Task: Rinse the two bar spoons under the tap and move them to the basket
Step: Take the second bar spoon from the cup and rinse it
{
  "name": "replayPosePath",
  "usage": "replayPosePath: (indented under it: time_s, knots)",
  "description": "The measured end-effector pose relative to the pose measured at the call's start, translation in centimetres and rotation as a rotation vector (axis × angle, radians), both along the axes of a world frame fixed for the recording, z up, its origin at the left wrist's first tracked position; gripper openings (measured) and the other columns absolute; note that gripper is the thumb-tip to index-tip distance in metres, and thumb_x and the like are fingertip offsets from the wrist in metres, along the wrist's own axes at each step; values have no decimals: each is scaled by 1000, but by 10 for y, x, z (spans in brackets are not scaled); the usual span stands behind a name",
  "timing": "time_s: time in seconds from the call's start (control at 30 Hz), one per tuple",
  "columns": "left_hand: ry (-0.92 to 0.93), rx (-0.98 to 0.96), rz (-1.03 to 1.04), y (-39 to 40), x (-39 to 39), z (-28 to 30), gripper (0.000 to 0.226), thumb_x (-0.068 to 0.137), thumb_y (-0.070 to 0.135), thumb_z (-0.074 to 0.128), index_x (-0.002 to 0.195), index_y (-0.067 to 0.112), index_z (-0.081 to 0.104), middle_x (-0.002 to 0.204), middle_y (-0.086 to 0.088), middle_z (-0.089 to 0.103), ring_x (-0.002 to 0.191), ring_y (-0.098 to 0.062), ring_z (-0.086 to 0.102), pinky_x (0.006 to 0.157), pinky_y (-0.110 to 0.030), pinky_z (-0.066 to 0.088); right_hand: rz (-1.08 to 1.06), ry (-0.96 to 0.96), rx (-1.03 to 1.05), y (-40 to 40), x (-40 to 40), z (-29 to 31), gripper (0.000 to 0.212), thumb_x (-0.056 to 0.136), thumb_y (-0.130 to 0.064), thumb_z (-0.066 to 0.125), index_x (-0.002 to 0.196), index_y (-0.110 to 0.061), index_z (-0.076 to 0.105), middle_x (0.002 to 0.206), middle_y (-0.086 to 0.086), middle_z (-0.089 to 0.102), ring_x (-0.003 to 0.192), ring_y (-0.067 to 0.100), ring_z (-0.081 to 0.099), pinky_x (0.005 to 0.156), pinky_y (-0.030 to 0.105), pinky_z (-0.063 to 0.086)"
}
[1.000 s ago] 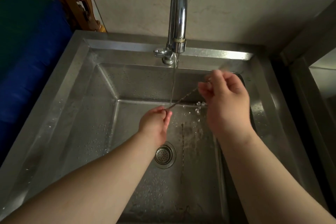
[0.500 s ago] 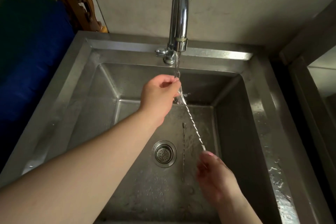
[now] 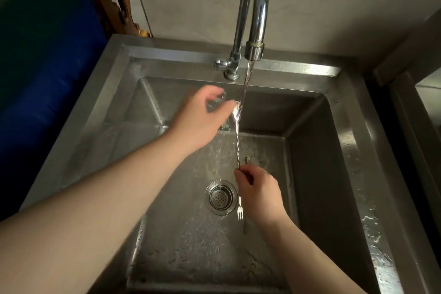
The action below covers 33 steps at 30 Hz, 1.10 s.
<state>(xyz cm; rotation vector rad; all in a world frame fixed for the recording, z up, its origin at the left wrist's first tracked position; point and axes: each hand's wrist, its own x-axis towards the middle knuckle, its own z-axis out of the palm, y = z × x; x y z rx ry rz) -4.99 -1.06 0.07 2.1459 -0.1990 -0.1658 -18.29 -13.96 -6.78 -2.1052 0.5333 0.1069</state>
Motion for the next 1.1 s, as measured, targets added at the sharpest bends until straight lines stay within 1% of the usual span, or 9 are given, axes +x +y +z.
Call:
replayPosePath:
  time_s: [0.1, 0.17, 0.23, 0.4, 0.6, 0.77, 0.87, 0.93, 1.1]
  knots:
    - [-321, 541, -53, 66, 10, -20, 49, 88, 41, 61, 129, 15, 59, 133, -10, 55, 125, -32, 45, 104, -41, 36, -55, 72, -11, 4, -3, -28, 21, 92, -19, 55, 78, -13, 69, 72, 3, 66, 72, 23, 60, 64, 32, 45]
    - [-319, 803, -107, 109, 14, -36, 53, 89, 42, 59, 135, 15, 54, 146, -11, 45, 140, -35, 29, 110, -52, 29, -75, 152, -29, 6, -6, -54, 24, 92, -18, 52, 73, -10, 65, 70, 6, 65, 68, 27, 60, 63, 36, 47]
    - [-252, 956, -158, 142, 12, -52, 57, 91, 46, 55, 141, 18, 48, 157, -11, 31, 147, -34, 13, 113, -58, 22, -85, 237, -51, 9, -9, -80, 25, 91, -17, 50, 67, -12, 59, 69, 7, 63, 68, 28, 55, 63, 35, 45]
    - [-207, 965, -131, 170, 5, -72, 56, 91, 49, 52, 139, 21, 48, 163, -9, 16, 149, -33, 5, 117, -57, 16, -126, 394, -85, 12, -15, -136, 30, 88, -11, 46, 59, -18, 48, 66, 6, 56, 69, 28, 52, 61, 32, 42]
    - [-265, 929, -112, 170, 8, -78, 52, 89, 48, 54, 135, 22, 52, 161, -8, 22, 148, -29, 12, 116, -54, 18, -138, 482, -132, 11, -11, -179, 25, 90, -8, 44, 89, -3, 69, 90, 19, 70, 76, 31, 56, 65, 28, 40]
    - [-289, 934, -120, 171, 11, -81, 53, 87, 49, 57, 132, 23, 54, 158, -8, 29, 147, -30, 16, 115, -55, 21, -140, 498, -174, 10, -2, -198, 30, 91, -1, 39, 103, -2, 66, 101, 21, 68, 77, 28, 52, 69, 27, 37]
    - [-299, 941, -138, 172, 11, -81, 54, 85, 50, 60, 130, 22, 55, 157, -8, 32, 146, -31, 18, 113, -56, 22, -150, 512, -204, 12, 2, -205, 33, 93, 3, 36, 110, 0, 64, 108, 23, 67, 90, 33, 61, 72, 28, 41]
    - [-294, 947, -140, 172, 11, -81, 54, 85, 51, 59, 130, 22, 56, 157, -7, 32, 146, -31, 18, 113, -55, 22, -144, 513, -233, 15, 3, -208, 33, 93, 5, 36, 111, 1, 63, 110, 23, 66, 98, 35, 63, 74, 29, 42]
    - [-289, 932, -139, 171, 10, -78, 59, 81, 58, 49, 128, 23, 57, 156, -5, 34, 146, -32, 18, 114, -56, 23, -132, 522, -263, 16, 5, -209, 34, 91, 7, 34, 110, 1, 61, 109, 23, 65, 97, 36, 63, 76, 32, 46]
